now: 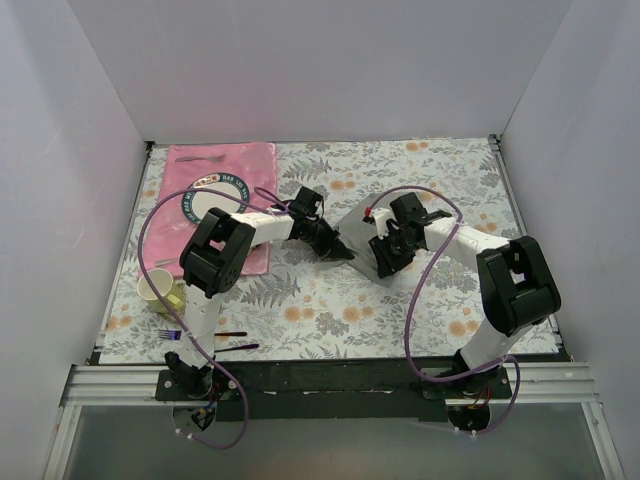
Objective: Fold the napkin, place the utensils inside, and roll it up
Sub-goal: Roll the napkin with the utensil
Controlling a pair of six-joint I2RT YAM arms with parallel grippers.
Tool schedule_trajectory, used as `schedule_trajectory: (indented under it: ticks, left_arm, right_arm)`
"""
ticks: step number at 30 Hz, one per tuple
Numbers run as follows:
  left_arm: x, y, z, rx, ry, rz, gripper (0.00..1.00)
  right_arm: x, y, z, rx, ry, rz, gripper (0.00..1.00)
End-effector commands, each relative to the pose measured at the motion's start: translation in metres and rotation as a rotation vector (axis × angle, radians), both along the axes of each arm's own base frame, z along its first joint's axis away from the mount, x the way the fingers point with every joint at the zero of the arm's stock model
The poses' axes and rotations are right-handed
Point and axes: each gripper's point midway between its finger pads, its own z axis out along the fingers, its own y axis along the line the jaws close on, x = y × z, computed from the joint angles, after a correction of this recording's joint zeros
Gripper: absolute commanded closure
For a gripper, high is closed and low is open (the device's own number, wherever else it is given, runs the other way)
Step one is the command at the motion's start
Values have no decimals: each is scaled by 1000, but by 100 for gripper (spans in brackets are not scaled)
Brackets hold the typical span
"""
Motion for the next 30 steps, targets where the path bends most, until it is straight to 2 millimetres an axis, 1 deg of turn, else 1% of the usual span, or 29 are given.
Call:
schedule_trajectory:
  ticks: [1,2,3,5,6,7,8,10,12,14,15,16,17,18,19,21,26,30]
  left_arm:
    - [-21,27,-61,193,100,12,100]
    - [-20,26,-59,189,97,11,100]
    - [-20,26,-60,189,100,10,100]
    - [-20,26,-60,190,102,6,100]
    - [-19,25,-59,189,101,6,100]
    - [-19,25,-59,190,100,4,100]
    - [-20,24,-59,187,101,2,100]
    - [-19,26,-59,188,102,3,100]
    - [-18,26,-58,186,98,1,100]
    - [-19,26,-59,186,107,1,100]
    - [-20,25,-58,184,108,-2,100]
    - [-19,26,-59,181,110,0,100]
    - [-20,27,-59,183,113,1,100]
    - [-20,26,-59,180,114,0,100]
    - [-20,26,-58,179,114,0,100]
    - [-20,26,-58,175,119,1,100]
    - [-22,28,-59,177,128,1,100]
    - [-22,28,-60,179,130,3,100]
  right_arm:
    - [3,-20,0,-105,-1,-29,55]
    - [6,-17,6,-93,-13,-20,53]
    - [11,-11,20,-70,-46,-10,52]
    - [16,-6,34,-58,-88,11,46]
    - [19,-2,46,-55,-129,23,45]
    - [20,0,51,-61,-151,33,44]
    - [22,1,57,-66,-180,47,40]
    - [26,4,70,-77,-252,53,36]
    - [25,12,79,-72,-306,99,34]
    - [23,18,79,-89,-345,142,32]
    - [20,25,81,-116,-387,196,31]
    - [16,27,78,-132,-402,221,30]
    - [16,34,78,-132,-436,253,28]
    - [8,47,79,-122,-463,307,27]
    - [9,49,77,-149,-495,326,27]
    - [6,59,70,-157,-527,360,26]
    - [6,70,50,-218,-549,423,26]
    - [15,65,31,-302,-541,413,30]
